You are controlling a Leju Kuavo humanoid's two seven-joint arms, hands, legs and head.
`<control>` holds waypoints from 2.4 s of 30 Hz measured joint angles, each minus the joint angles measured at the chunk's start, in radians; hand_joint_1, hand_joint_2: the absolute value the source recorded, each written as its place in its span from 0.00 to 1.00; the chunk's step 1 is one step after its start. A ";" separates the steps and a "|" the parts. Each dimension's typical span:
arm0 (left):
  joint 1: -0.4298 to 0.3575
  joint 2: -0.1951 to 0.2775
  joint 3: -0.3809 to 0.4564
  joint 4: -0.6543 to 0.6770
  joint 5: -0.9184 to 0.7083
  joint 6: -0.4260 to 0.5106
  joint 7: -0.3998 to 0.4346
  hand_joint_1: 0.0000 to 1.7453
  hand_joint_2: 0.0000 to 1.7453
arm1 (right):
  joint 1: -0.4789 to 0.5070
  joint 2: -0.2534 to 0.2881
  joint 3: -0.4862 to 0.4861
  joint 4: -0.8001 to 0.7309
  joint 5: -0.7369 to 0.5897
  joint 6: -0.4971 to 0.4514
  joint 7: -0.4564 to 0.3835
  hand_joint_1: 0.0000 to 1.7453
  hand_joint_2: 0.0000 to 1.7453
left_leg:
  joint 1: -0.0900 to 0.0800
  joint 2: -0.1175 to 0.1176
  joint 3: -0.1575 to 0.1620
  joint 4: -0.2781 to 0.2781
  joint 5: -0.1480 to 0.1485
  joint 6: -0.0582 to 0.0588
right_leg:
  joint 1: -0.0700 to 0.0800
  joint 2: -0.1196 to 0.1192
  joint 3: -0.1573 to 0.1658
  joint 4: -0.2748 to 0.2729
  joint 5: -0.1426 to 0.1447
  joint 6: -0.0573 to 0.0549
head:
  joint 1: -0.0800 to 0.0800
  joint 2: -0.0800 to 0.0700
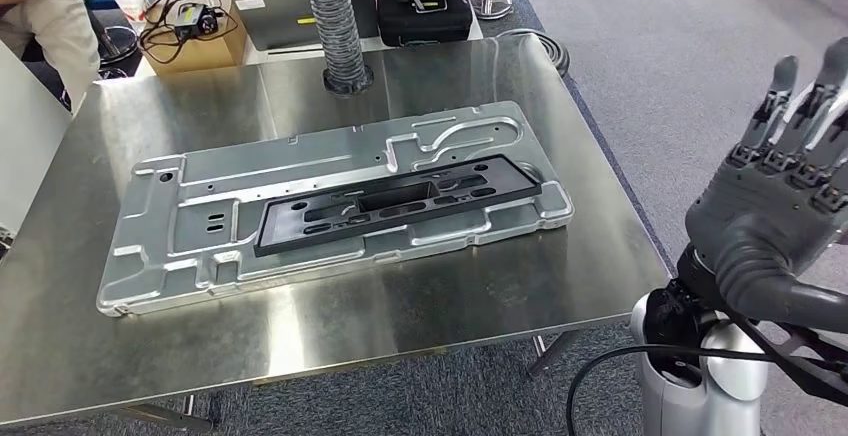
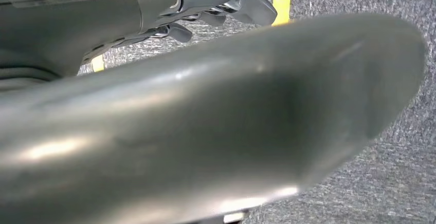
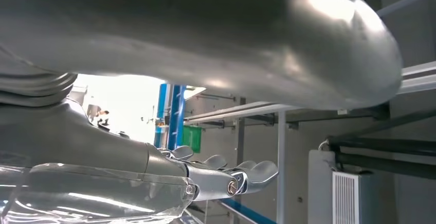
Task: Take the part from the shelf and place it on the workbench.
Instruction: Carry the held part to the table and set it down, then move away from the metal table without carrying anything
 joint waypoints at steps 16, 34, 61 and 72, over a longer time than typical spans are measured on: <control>-0.004 0.004 0.023 0.000 -0.027 -0.009 0.006 0.00 0.00 | 0.170 0.000 -0.105 -0.065 0.013 0.044 0.001 0.00 0.00 | 0.001 0.007 0.103 -0.235 0.149 0.054 | -0.015 0.008 -0.127 0.271 -0.155 0.071 | 0.013 0.000; -0.004 0.010 0.037 0.000 -0.055 -0.012 0.024 0.00 0.00 | 0.315 0.011 -0.165 0.085 -0.050 0.069 0.007 0.00 0.00 | 0.005 0.004 0.021 0.034 0.065 -0.005 | 0.004 -0.001 0.017 -0.015 -0.010 0.003 | 0.007 0.000; 0.012 -0.001 0.104 -0.002 -0.146 -0.010 0.009 0.00 0.00 | 0.177 -0.016 -0.471 1.636 0.229 -0.094 0.108 0.00 0.00 | 0.000 0.012 -0.041 -0.023 0.044 0.008 | 0.009 -0.003 0.109 -0.043 -0.065 -0.004 | 0.008 0.000; 0.001 0.002 0.113 -0.002 -0.178 -0.021 -0.009 0.00 0.00 | 0.193 -0.021 -0.440 1.862 0.377 -0.091 0.453 0.00 0.00 | -0.014 0.015 0.214 -0.272 0.075 0.055 | 0.011 -0.003 -0.017 0.008 0.016 0.030 | 0.007 0.000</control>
